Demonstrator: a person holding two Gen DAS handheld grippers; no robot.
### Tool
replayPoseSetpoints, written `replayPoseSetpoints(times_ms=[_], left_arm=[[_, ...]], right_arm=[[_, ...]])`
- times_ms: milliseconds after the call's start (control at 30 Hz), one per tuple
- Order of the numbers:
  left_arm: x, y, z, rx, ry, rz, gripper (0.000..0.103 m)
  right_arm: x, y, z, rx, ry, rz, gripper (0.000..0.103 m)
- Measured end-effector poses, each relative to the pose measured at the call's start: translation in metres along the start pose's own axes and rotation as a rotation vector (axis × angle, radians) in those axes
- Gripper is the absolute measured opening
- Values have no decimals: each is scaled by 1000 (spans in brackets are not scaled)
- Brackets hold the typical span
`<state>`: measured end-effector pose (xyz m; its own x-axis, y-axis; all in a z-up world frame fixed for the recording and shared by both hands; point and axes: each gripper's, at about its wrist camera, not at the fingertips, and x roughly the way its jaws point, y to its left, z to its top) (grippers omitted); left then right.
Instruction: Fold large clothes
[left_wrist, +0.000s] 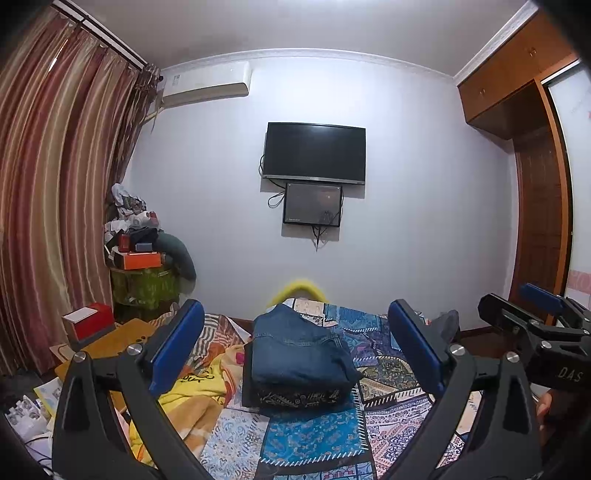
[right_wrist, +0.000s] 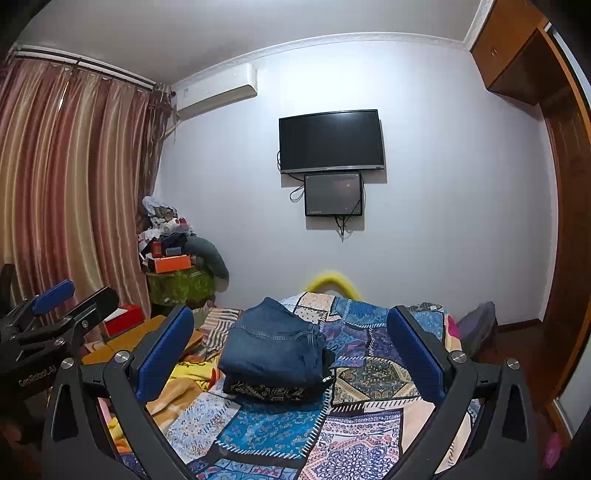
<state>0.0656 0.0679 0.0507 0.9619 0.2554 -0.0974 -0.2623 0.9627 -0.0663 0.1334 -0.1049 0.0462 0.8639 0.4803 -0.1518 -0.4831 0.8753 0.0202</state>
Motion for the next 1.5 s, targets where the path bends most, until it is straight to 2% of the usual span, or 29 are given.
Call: replayPoseSetpoints(times_ms=[767, 1133, 1500], left_arm=[[16, 4, -5, -5, 33, -15, 100], [22, 4, -10, 10, 61, -61, 100], [29, 1, -15, 17, 89, -72, 100]], right_arm=[[0, -7, 6, 19, 12, -1, 103], [2, -9, 6, 28, 22, -4, 103], [3, -7, 5, 22, 26, -13, 103]])
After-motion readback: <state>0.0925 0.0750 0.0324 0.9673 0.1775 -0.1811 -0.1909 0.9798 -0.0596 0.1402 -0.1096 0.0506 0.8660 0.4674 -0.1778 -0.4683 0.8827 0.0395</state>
